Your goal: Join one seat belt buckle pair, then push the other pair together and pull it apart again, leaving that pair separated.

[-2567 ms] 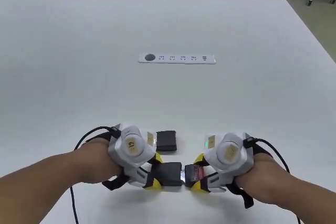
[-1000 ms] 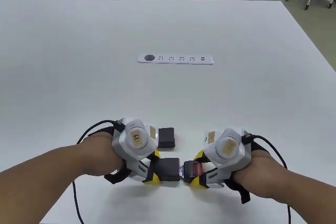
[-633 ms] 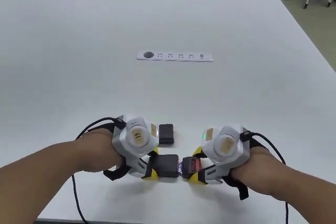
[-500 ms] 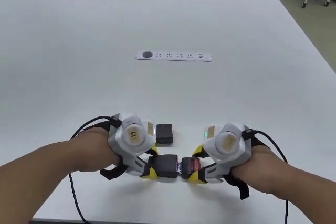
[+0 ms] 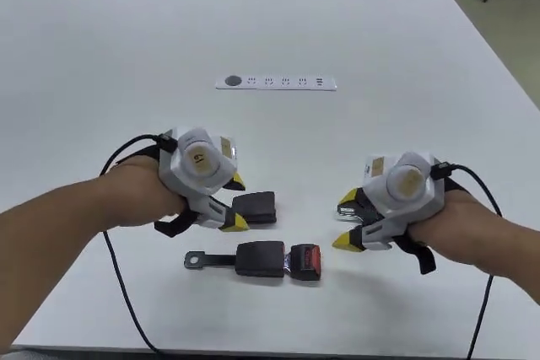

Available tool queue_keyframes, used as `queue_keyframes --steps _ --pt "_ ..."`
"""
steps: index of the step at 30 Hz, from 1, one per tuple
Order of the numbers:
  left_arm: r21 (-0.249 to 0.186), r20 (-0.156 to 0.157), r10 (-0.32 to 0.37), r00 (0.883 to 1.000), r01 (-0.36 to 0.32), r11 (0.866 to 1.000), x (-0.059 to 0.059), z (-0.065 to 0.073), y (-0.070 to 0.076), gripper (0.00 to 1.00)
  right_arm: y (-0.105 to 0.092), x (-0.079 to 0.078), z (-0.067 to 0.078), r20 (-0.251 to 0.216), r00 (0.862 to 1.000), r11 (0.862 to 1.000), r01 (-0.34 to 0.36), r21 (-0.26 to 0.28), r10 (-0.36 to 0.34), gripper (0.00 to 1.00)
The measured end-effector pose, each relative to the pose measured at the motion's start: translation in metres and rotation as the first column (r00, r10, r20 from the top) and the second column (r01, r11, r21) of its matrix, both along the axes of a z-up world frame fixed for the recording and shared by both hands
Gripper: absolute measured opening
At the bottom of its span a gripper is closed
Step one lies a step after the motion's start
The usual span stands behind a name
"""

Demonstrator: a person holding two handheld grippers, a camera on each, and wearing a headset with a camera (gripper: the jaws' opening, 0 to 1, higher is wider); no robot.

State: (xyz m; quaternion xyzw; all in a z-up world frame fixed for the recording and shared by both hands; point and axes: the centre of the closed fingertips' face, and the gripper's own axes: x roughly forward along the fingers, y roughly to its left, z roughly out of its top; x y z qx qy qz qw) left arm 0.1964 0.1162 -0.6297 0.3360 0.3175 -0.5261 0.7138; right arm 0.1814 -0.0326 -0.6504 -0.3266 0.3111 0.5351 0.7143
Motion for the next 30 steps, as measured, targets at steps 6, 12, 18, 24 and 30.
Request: queue_keyframes --steps 6,12,18,24,30 --pt "0.027 -0.020 0.005 1.000 -0.004 1.000 0.014 -0.009 0.006 0.46 -0.034 0.020 -0.006 0.022 0.999 0.997 0.046 -0.056 -0.044 0.41" --pt "0.036 -0.067 0.004 0.998 -0.002 0.999 0.026 -0.028 0.012 0.49 -0.056 0.037 -0.020 0.010 0.998 0.995 0.066 -0.080 -0.065 0.42" --pt "0.044 -0.091 -0.014 0.996 0.018 0.999 0.028 -0.041 0.006 0.49 -0.053 0.039 -0.034 -0.025 1.000 0.994 0.011 -0.110 -0.013 0.40" --pt "0.073 -0.116 -0.044 0.992 0.052 0.996 0.024 -0.048 0.001 0.44 -0.055 0.041 -0.044 -0.066 0.998 0.995 0.006 -0.097 -0.012 0.35" --pt "0.089 -0.133 -0.072 0.989 0.084 0.993 0.023 -0.055 -0.001 0.34 -0.055 0.043 -0.044 -0.084 0.996 0.998 -0.011 -0.068 0.005 0.34"
